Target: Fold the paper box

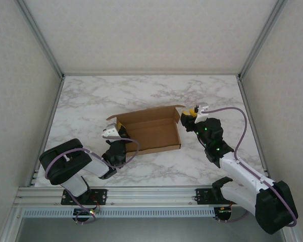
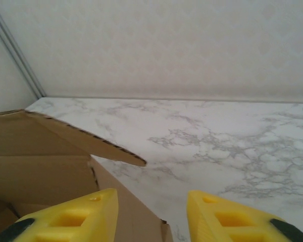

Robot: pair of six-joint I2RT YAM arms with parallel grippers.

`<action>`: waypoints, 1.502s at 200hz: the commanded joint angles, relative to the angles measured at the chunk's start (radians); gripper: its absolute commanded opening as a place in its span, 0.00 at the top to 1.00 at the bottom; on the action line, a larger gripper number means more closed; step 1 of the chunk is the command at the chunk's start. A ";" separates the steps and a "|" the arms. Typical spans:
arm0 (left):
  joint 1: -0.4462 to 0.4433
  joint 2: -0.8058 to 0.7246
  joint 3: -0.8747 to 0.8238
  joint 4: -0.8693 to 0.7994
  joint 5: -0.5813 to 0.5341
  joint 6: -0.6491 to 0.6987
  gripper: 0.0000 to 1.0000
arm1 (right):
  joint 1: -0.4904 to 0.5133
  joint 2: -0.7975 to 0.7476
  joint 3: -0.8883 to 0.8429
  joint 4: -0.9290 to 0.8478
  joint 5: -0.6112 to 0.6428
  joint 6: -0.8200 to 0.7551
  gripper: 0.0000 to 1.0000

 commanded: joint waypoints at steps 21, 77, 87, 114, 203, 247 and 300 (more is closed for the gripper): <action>-0.015 0.037 -0.031 -0.248 0.019 0.017 1.00 | 0.012 0.089 0.038 0.017 -0.053 -0.030 0.52; -0.015 0.027 -0.029 -0.264 0.019 0.017 1.00 | 0.022 0.218 0.118 0.027 -0.111 -0.097 0.59; -0.014 0.027 -0.027 -0.264 0.019 0.018 1.00 | 0.022 0.230 0.129 0.034 -0.088 -0.115 0.61; -0.015 0.020 -0.020 -0.271 0.019 0.022 1.00 | 0.022 0.266 0.164 0.013 -0.100 -0.184 0.77; -0.015 0.025 -0.006 -0.288 0.010 0.019 1.00 | 0.175 0.345 0.144 0.076 0.174 -0.293 0.97; -0.015 0.007 0.000 -0.294 -0.002 0.021 1.00 | 0.213 0.327 0.076 0.139 0.228 -0.244 0.99; -0.015 -0.008 -0.008 -0.277 0.037 -0.007 1.00 | 0.258 0.270 -0.077 0.240 0.287 -0.160 0.99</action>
